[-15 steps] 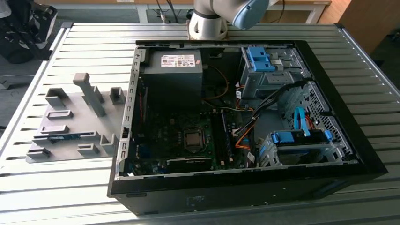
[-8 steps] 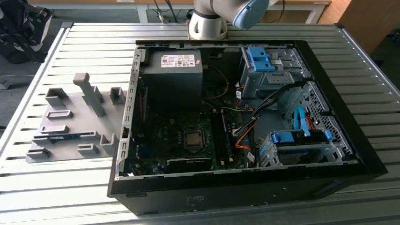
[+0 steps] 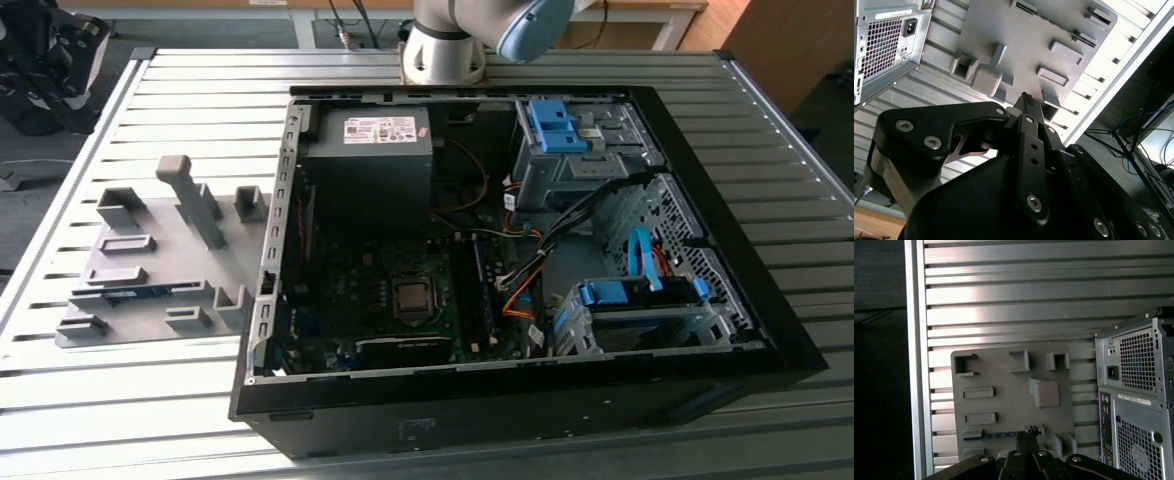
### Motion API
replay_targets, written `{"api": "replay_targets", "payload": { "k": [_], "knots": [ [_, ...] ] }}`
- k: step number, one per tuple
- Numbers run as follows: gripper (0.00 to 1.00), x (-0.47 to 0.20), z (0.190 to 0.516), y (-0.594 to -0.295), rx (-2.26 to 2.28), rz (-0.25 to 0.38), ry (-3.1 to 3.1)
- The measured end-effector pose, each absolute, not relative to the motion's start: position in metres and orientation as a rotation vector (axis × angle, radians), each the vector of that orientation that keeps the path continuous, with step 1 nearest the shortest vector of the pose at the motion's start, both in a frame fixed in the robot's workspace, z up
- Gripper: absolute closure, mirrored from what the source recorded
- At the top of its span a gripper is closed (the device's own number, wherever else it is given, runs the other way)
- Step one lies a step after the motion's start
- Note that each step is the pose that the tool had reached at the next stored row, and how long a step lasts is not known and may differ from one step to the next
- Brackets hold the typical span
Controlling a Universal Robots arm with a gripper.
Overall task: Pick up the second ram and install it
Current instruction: 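Pick up the second ram and move it above second insertion slot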
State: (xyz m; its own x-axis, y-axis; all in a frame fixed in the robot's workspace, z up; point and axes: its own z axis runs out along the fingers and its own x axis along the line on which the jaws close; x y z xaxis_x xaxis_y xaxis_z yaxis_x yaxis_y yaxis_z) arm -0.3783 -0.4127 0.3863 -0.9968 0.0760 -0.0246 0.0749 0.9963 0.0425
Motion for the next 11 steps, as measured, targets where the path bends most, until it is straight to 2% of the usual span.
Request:
{"api": "replay_targets", "payload": {
  "k": [11],
  "knots": [
    [0.89,-0.3784,0.3861,-0.4127,-0.032,0.067,3.117]
  ]
}}
